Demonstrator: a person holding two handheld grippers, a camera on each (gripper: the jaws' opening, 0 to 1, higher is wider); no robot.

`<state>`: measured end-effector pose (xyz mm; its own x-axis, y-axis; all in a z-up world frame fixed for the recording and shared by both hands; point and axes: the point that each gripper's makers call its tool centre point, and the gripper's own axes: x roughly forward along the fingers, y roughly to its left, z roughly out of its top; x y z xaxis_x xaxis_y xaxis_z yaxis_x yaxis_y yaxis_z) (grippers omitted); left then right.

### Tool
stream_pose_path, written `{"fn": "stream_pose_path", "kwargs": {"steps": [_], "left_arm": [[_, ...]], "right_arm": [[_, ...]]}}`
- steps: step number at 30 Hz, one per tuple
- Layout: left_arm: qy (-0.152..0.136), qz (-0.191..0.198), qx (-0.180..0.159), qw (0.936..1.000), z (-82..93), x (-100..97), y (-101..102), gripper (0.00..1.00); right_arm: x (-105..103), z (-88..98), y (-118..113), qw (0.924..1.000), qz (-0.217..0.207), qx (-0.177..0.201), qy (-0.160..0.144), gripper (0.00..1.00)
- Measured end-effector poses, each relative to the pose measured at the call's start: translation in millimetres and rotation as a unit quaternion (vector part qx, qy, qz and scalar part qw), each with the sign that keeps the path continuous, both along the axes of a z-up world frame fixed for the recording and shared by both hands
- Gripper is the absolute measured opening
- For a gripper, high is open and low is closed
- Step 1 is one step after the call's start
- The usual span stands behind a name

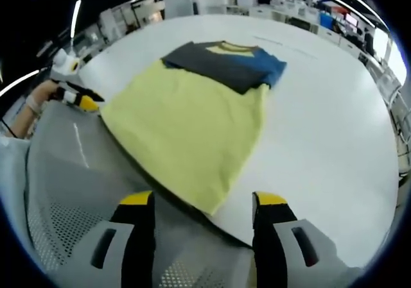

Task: Fold the garment on the visible template until the final outline fits inside the template.

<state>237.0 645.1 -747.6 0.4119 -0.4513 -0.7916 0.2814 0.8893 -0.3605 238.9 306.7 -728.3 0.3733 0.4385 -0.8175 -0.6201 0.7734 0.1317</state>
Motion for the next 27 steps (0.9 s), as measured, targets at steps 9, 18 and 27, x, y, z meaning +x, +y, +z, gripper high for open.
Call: {"fn": "stream_pose_path", "kwargs": {"steps": [9, 18, 27], "left_arm": [[0.024, 0.001, -0.003, 0.9997, -2.1, -4.0, -0.3, 0.32], [0.045, 0.015, 0.0, 0.9989, -3.2, -9.5, -1.9, 0.24], [0.055, 0.013, 0.019, 0.9982, -7.5, -10.8, -0.6, 0.26]], "right_arm": [[-3.8, -7.9, -1.7, 0.9997, 0.008, -0.006, 0.02, 0.55], [-4.3, -10.2, -2.4, 0.9996, 0.005, -0.007, 0.026, 0.5], [-4.5, -12.4, -3.8, 0.9995, 0.003, -0.007, 0.031, 0.5]]}}
